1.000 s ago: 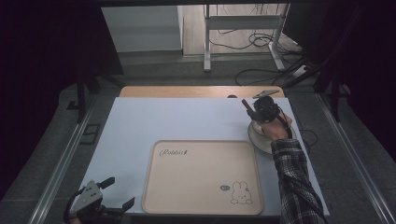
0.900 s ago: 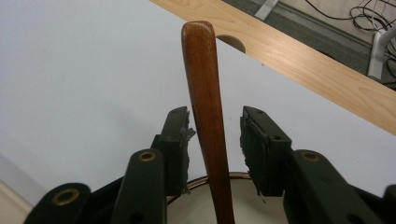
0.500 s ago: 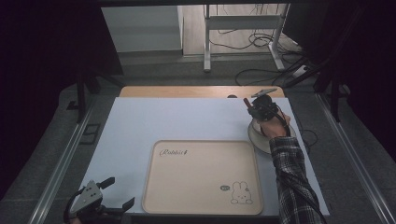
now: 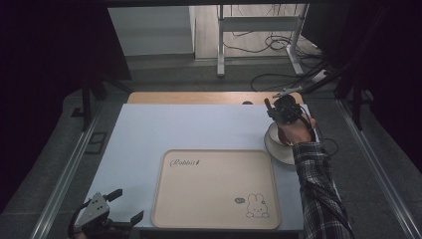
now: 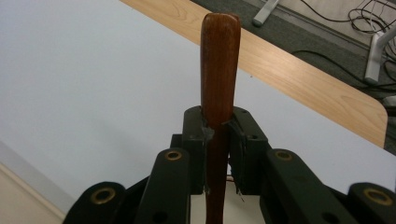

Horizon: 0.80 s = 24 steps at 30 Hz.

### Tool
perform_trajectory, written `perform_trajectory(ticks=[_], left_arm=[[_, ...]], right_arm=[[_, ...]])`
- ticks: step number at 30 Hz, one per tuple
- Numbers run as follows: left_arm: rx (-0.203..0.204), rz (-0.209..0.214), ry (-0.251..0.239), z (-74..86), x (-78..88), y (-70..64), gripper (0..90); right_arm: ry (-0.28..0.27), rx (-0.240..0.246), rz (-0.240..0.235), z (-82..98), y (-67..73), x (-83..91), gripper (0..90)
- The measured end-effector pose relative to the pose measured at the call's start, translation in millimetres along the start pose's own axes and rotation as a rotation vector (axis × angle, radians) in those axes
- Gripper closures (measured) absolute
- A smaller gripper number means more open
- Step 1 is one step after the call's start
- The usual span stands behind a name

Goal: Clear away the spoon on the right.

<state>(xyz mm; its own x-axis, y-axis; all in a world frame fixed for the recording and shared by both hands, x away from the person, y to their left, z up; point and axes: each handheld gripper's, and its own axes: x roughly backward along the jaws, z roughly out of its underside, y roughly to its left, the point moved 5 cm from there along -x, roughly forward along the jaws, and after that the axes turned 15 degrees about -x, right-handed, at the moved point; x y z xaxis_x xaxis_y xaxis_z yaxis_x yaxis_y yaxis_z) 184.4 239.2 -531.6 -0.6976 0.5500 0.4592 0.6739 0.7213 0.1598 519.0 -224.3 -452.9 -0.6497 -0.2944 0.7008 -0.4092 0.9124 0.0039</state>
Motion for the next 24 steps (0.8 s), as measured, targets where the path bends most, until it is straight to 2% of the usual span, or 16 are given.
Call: perform_trajectory(ticks=[7,14,24], left_arm=[[0.0,-0.001,0.0,0.0,-0.1,-0.1,0.0],[-0.003,-0.001,0.001,-0.1,-0.1,-0.3,0.0],[-0.006,-0.002,0.002,-0.4,-0.5,-0.8,0.0]], right_arm=[[-0.01,-0.002,-0.003,-9.9,0.7,12.2,77.7],[-0.003,0.0,-0.02,-20.4,7.9,25.6,77.7],[0.059,0.009,-0.041,-22.4,16.7,42.8,77.7]])
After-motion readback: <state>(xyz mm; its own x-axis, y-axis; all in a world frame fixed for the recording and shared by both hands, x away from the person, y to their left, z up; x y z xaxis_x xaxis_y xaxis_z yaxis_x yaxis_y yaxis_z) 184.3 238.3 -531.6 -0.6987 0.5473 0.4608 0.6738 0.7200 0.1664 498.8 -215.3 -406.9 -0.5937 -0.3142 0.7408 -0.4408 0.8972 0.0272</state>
